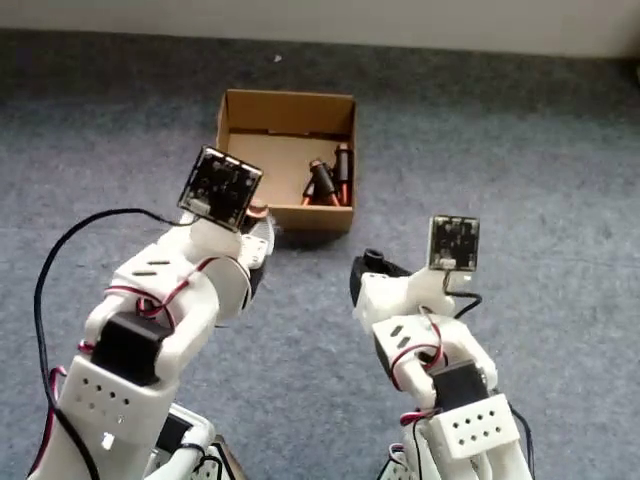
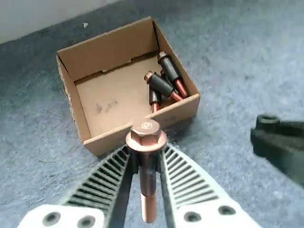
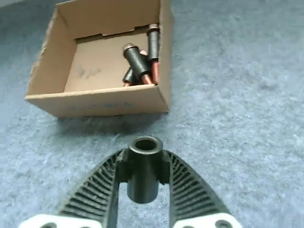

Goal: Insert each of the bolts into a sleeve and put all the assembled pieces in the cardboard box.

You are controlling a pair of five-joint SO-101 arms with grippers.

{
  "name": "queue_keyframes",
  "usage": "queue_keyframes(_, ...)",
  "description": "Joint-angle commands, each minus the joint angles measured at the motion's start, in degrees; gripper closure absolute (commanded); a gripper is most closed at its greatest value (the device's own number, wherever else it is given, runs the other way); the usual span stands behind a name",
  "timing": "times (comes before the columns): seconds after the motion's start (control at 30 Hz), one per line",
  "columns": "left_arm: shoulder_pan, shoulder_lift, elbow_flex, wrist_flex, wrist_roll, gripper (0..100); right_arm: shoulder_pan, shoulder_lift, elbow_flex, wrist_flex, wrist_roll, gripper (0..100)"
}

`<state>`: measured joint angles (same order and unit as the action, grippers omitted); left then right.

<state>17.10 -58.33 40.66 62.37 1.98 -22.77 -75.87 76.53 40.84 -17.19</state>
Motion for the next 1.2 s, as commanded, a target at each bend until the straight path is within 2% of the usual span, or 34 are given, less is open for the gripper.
queue_keyframes(0.0, 0.6, -9.6, 5.8, -7.1, 4.9, 100, -2.7, -7.6, 3.9, -4.8, 4.0, 99.4)
queue_keyframes(0.23, 0.6, -23.3, 19.7, -19.8, 7.7, 100, -7.2, -21.1, 12.1, -6.2, 10.4, 99.4)
queue_keyframes(0.4, 1.3, -31.9, 23.2, -26.7, 7.8, 100, -11.8, -29.8, 17.7, -6.2, 14.9, 99.4)
queue_keyframes(0.7, 10.5, -35.6, 23.7, -26.9, 7.9, 100, -12.4, -29.3, 22.8, -15.5, 15.9, 99.4)
queue_keyframes(0.93, 11.0, -36.1, 25.5, -26.9, 7.9, 100, -14.9, -29.3, 25.0, -23.2, 16.4, 99.4)
queue_keyframes(1.07, 11.0, -36.1, 25.5, -26.9, 8.2, 100, -18.7, -29.3, 25.5, -23.8, 22.2, 99.4)
queue_keyframes(1.17, 11.0, -36.1, 25.5, -26.8, 13.0, 100, -19.5, -29.3, 25.5, -23.8, 23.0, 99.4)
